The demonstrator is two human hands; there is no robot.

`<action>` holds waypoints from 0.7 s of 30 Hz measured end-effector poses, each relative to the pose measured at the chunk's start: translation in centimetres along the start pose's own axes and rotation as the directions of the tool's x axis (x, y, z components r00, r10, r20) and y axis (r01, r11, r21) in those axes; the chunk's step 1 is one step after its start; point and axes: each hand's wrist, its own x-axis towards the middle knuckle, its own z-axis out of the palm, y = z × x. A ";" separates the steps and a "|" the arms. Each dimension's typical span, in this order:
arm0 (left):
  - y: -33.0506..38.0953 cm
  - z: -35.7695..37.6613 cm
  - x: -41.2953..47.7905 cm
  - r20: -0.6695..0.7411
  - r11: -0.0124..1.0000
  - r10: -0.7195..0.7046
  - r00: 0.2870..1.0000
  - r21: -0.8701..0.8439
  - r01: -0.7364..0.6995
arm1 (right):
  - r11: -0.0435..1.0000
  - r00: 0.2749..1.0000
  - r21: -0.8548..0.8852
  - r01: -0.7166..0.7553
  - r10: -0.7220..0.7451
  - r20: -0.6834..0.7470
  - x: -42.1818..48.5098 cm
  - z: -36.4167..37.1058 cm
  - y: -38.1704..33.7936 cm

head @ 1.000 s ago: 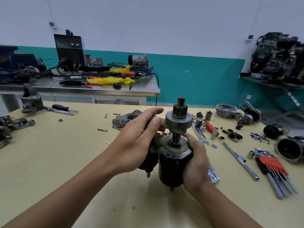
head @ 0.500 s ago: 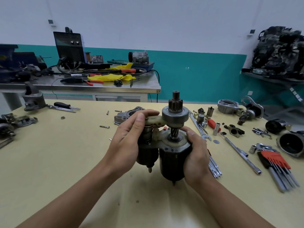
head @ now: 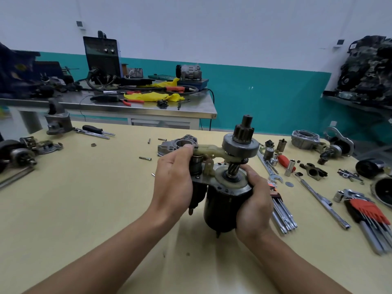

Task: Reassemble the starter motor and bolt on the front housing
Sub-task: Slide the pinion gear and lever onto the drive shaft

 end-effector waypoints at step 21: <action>-0.4 -0.6 -0.3 -0.005 0.997 -0.073 0.997 0.039 0.073 | 0.992 0.987 -0.049 0.117 -0.111 0.113 1.5 1.7 -5.6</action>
